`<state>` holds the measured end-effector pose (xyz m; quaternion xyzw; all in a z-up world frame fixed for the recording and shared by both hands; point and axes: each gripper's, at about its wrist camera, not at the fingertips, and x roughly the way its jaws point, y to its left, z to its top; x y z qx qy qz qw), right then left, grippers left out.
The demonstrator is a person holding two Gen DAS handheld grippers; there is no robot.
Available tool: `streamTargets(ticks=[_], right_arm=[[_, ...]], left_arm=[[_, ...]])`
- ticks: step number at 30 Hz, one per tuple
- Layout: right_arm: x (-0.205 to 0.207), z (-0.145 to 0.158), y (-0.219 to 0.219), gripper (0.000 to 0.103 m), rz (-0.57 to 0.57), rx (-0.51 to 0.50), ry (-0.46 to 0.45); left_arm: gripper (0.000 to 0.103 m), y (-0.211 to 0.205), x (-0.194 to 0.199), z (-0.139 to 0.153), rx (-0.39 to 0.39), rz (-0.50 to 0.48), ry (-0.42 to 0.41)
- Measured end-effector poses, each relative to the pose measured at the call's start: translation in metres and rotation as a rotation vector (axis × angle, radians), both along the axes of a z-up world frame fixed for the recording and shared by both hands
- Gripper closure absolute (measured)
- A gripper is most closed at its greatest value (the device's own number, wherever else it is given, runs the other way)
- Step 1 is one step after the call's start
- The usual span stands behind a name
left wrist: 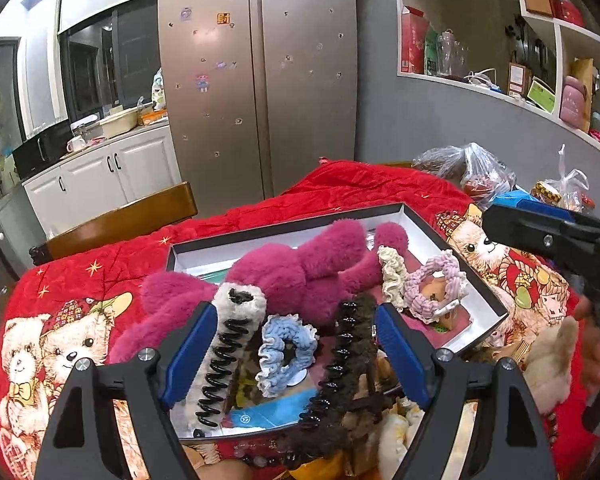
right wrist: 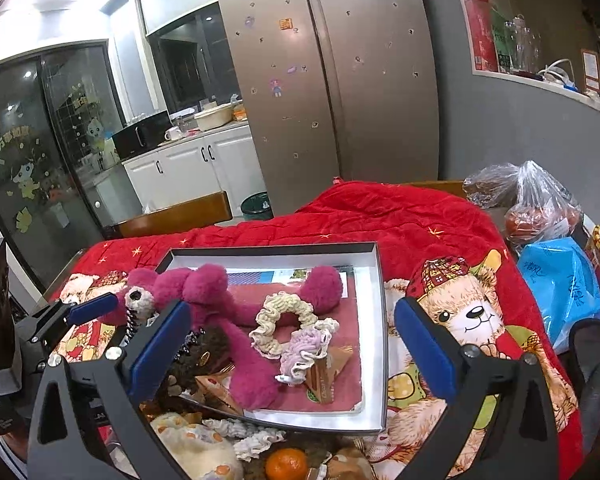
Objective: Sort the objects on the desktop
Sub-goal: 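Lower the brown clip into the box and open the left gripper while the right releases the scrunchie, then move both grippers back toward the remaining trinkets on the bedspread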
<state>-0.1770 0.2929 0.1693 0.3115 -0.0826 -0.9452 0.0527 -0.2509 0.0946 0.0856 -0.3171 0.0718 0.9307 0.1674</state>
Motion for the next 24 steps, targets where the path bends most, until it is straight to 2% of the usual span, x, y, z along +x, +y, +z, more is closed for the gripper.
streamTargets(ticks=[4, 7, 12, 17, 20, 24], right_arm=[[0.008, 0.008, -0.002, 0.0, 0.006, -0.024, 0.036], [0.018, 0.02, -0.008, 0.0, 0.042, -0.027, 0.049], [0.062, 0.055, -0.014, 0.0, 0.052, -0.025, 0.129], [0.117, 0.084, -0.021, 0.0, 0.043, -0.003, 0.21], [0.142, 0.09, -0.028, 0.0, 0.048, -0.002, 0.238], [0.171, 0.081, -0.05, 0.0, 0.071, 0.031, 0.254]], left_arm=[[0.02, -0.002, 0.006, 0.008, 0.02, -0.028, -0.001], [0.02, -0.011, 0.014, 0.018, 0.021, -0.002, 0.001], [0.02, -0.041, 0.049, 0.054, 0.035, 0.061, 0.069], [0.02, -0.074, 0.097, 0.081, 0.034, 0.074, 0.134], [0.02, -0.09, 0.121, 0.084, 0.03, 0.102, 0.135], [0.02, -0.108, 0.15, 0.066, 0.024, 0.132, 0.109]])
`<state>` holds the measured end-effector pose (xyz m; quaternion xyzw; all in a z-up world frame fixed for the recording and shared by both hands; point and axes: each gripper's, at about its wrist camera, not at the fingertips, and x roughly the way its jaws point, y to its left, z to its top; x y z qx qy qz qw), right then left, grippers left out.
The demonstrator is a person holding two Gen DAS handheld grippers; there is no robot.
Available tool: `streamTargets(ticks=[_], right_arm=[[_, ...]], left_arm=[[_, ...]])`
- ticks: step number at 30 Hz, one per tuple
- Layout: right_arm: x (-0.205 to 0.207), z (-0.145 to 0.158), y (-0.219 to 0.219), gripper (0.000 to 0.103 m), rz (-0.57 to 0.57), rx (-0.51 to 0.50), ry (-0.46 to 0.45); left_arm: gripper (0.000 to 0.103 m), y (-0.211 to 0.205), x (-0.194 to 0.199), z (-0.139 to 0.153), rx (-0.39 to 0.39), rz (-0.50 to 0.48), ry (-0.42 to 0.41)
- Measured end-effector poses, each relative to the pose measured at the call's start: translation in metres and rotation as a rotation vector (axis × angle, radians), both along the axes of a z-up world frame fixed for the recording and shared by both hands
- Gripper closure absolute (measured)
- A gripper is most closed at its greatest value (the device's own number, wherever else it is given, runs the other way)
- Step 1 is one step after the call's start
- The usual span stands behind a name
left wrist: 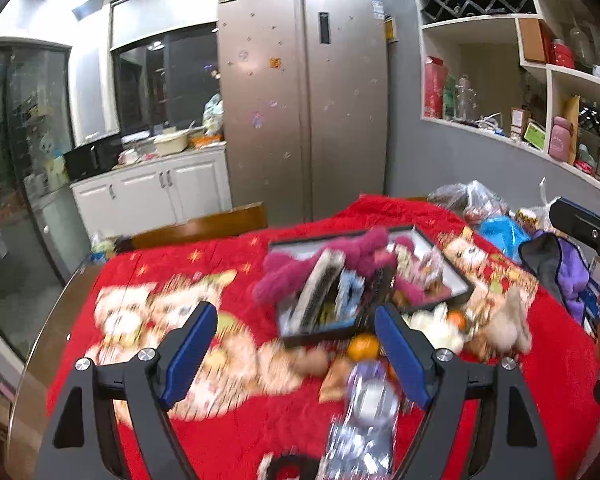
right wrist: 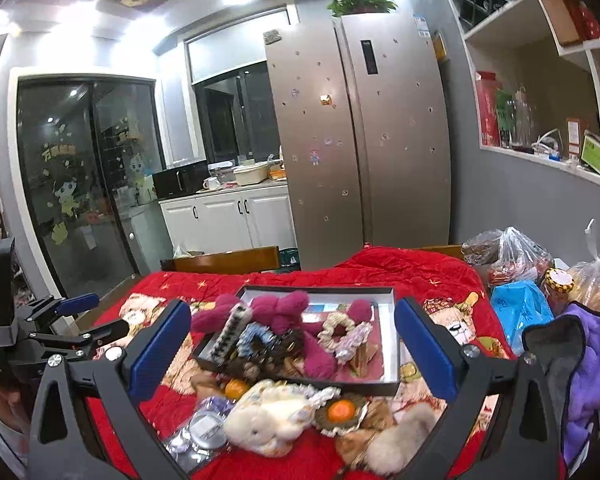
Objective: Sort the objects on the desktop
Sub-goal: 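Move both grippers back toward the remaining trinkets on the bedspread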
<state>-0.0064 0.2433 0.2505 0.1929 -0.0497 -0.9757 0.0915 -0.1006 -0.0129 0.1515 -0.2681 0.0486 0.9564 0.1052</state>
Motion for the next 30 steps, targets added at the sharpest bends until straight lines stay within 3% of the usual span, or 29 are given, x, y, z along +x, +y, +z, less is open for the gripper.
streamTargets(ticks=[8, 14, 23, 30], right_arm=[[0.01, -0.075, -0.049, 0.0, 0.076, 0.041, -0.04], [-0.003, -0.119, -0.062, 0.0, 0.138, 0.063, -0.093], [-0.018, -0.147, -0.057, 0.0, 0.113, 0.073, -0.151], [-0.03, -0.158, -0.059, 0.0, 0.122, 0.093, -0.19]], left_arm=[[0.02, -0.024, 0.044, -0.07, -0.078, 0.082, -0.08], [0.02, -0.029, 0.046, -0.104, -0.114, 0.079, -0.11], [0.02, -0.042, 0.015, -0.141, -0.049, 0.094, -0.275], [0.019, -0.048, 0.003, -0.154, -0.012, 0.106, -0.354]])
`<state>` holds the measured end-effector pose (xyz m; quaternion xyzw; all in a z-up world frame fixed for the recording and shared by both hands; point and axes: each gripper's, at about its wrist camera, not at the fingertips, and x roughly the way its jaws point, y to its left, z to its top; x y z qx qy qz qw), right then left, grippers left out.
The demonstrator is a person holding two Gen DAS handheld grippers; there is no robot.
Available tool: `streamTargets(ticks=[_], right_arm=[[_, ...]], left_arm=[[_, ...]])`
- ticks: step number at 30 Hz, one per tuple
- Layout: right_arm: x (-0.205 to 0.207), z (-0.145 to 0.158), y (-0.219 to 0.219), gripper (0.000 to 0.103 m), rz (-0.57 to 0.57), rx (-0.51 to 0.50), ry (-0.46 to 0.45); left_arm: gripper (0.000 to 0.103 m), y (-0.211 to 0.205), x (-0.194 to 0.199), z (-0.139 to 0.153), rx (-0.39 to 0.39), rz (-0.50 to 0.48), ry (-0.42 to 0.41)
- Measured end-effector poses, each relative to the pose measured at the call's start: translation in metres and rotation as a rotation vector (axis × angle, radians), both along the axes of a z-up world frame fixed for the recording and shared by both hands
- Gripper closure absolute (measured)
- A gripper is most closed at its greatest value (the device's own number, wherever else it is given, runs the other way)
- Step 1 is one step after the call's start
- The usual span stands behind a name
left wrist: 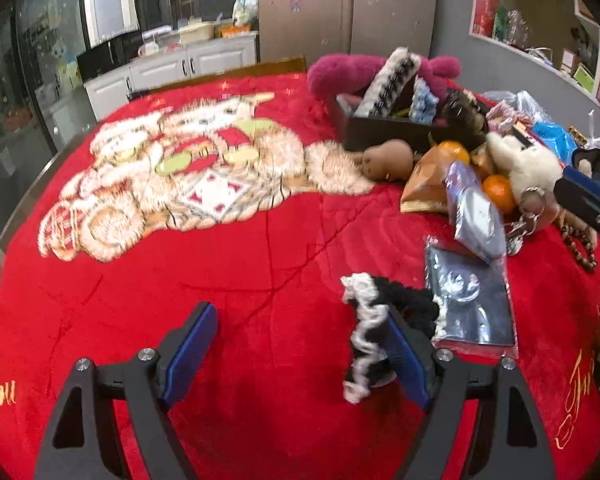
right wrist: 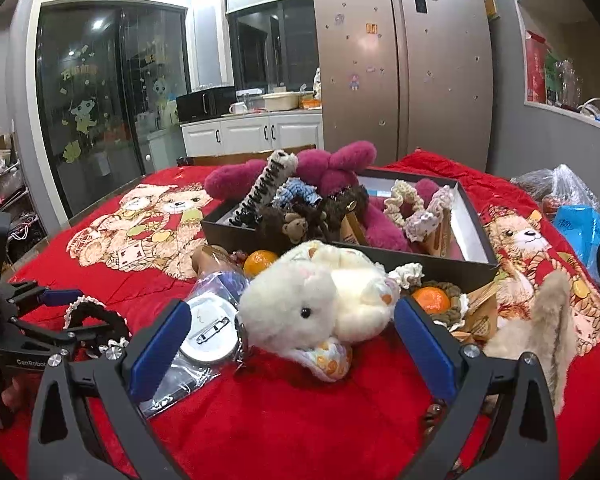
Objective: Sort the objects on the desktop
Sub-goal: 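Move both grippers back toward the remaining trinkets on the bedspread, then grasp the black-and-white scrunchie with the left gripper while the right grasps the white bunny keychain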
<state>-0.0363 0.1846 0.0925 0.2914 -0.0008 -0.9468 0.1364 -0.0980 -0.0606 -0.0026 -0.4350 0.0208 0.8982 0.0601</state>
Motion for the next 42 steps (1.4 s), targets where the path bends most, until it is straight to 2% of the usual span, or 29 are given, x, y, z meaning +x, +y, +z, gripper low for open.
streamTargets(ticks=[6, 13, 15, 19, 22, 26, 28, 29, 30, 31, 33, 34, 35, 41, 42], right_arm=[[-0.009, -0.005, 0.0, 0.001, 0.013, -0.026, -0.041], [-0.022, -0.013, 0.005, 0.003, -0.027, -0.047, -0.11], [-0.025, -0.016, 0.006, 0.01, -0.041, -0.047, -0.134], [-0.028, -0.019, 0.009, 0.016, -0.05, -0.053, -0.155], [-0.028, -0.019, 0.009, 0.023, -0.052, -0.057, -0.159], [-0.026, -0.019, 0.006, 0.042, -0.038, -0.056, -0.166], [-0.025, -0.02, 0.005, 0.048, -0.035, -0.058, -0.17], [-0.024, -0.019, 0.005, 0.051, -0.036, -0.067, -0.17], [-0.023, -0.018, 0.006, 0.055, -0.037, -0.08, -0.169], [-0.022, -0.017, 0.007, 0.056, -0.038, -0.085, -0.168], [-0.018, -0.014, 0.009, 0.062, -0.04, -0.093, -0.156], [-0.016, -0.012, 0.009, 0.062, -0.04, -0.097, -0.15], [-0.013, -0.008, 0.01, 0.063, -0.038, -0.106, -0.142], [0.002, 0.011, 0.016, 0.065, -0.026, -0.161, -0.096], [0.005, 0.016, 0.018, 0.069, -0.019, -0.169, -0.084]], left_arm=[[0.017, 0.001, -0.002, -0.001, 0.004, 0.0, -0.007], [0.013, 0.001, -0.004, -0.003, -0.007, 0.009, -0.013], [0.013, 0.002, -0.004, -0.002, -0.007, 0.009, -0.012], [0.013, 0.001, -0.005, -0.003, -0.01, 0.009, -0.012], [0.013, 0.002, -0.005, -0.003, -0.009, 0.011, -0.013], [0.013, 0.002, -0.005, -0.003, -0.013, 0.013, -0.009], [0.016, 0.001, -0.005, -0.002, -0.01, 0.011, -0.007], [0.027, 0.001, -0.003, -0.001, -0.005, 0.006, -0.001], [0.046, 0.002, -0.001, 0.0, -0.004, -0.003, 0.011], [0.055, 0.003, 0.0, 0.001, -0.006, -0.006, 0.017], [0.083, 0.005, 0.001, 0.002, 0.003, -0.018, 0.023], [0.09, 0.005, 0.002, 0.003, 0.009, -0.016, 0.025], [0.094, 0.005, 0.003, 0.003, 0.014, -0.015, 0.026], [0.096, -0.001, 0.009, 0.01, 0.066, -0.009, 0.05], [0.096, -0.001, 0.011, 0.013, 0.08, -0.011, 0.057]])
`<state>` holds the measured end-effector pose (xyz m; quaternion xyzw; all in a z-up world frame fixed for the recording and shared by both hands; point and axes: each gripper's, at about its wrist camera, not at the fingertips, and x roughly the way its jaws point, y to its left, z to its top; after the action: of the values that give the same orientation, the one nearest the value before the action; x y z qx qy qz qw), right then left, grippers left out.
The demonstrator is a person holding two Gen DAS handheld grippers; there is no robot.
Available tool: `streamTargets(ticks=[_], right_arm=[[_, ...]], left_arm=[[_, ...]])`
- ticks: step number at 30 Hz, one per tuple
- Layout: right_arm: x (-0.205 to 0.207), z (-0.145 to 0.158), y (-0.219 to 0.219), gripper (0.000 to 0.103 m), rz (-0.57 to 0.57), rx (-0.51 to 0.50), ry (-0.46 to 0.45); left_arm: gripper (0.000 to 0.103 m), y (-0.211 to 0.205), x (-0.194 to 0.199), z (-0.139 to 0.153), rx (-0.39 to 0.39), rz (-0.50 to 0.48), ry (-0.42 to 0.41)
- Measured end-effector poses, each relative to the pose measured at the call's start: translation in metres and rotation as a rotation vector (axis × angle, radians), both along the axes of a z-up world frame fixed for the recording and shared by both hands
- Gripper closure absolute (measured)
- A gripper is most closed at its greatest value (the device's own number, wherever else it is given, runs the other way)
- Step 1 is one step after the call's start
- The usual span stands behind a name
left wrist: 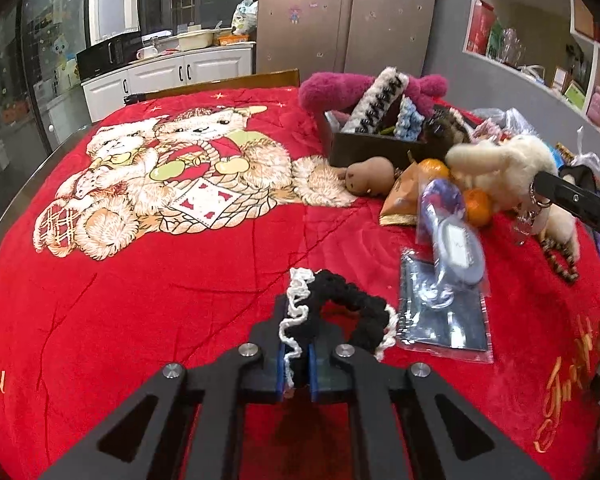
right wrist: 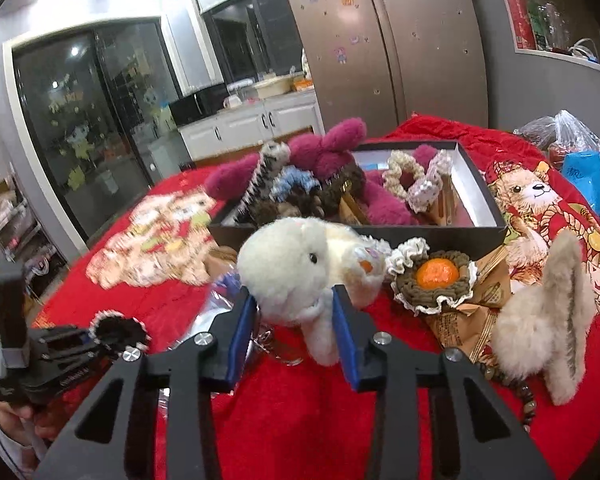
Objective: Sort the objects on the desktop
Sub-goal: 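Grasp the black-and-white scrunchie with the left gripper while the right grasps the white bunny keychain, then lift and carry the scrunchie and bunny keychain over the box with both grippers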
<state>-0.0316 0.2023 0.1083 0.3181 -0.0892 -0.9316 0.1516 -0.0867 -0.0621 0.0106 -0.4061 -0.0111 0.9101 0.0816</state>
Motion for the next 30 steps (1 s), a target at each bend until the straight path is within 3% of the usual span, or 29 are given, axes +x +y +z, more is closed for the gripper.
streamTargets(ticks=[5, 16, 30], right_arm=[[0.015, 0.018, 0.001, 0.071, 0.011, -0.021, 0.055], [0.032, 0.039, 0.001, 0.073, 0.034, -0.054, 0.104], [0.048, 0.095, 0.02, 0.073, -0.015, -0.071, 0.19]], left_arm=[[0.096, 0.004, 0.015, 0.022, 0.008, -0.024, 0.117], [0.096, 0.003, 0.02, 0.04, 0.046, -0.011, 0.156], [0.096, 0.035, 0.009, 0.114, 0.045, -0.119, 0.27]])
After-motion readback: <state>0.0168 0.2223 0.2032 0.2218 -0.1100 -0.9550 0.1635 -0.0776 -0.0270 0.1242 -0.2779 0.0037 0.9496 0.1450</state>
